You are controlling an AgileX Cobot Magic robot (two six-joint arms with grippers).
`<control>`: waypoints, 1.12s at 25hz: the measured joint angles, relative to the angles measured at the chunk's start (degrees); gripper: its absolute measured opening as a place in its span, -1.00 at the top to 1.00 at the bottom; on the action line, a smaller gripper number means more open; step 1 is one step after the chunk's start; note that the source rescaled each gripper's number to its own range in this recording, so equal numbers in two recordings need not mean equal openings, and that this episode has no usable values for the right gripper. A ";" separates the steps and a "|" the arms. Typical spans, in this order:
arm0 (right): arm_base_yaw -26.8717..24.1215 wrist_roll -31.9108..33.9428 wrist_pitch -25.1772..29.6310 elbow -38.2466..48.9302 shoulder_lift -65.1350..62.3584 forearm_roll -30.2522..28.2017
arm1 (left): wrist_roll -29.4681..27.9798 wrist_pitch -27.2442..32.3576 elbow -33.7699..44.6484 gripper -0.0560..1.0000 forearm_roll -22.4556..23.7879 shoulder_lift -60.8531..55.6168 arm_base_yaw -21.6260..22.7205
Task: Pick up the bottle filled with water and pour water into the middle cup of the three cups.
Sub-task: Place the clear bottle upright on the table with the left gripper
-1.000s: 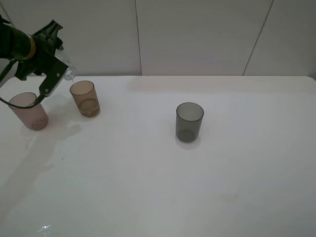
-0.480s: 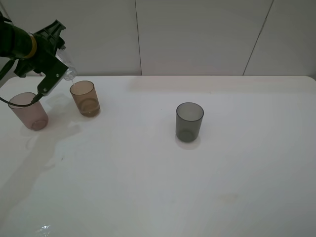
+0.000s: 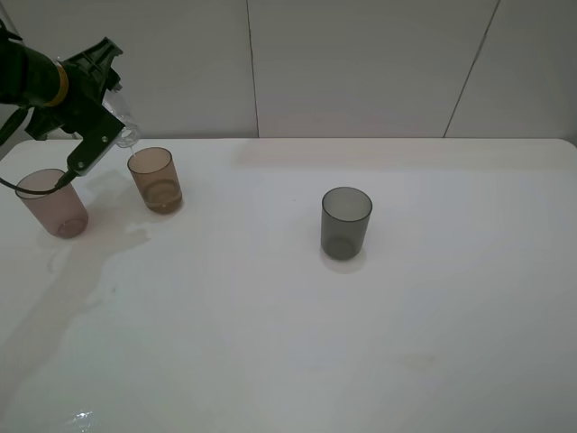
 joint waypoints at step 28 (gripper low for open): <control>0.00 0.00 0.00 0.00 0.00 0.00 | -37.00 -11.60 0.00 0.87 -49.21 -8.07 -12.26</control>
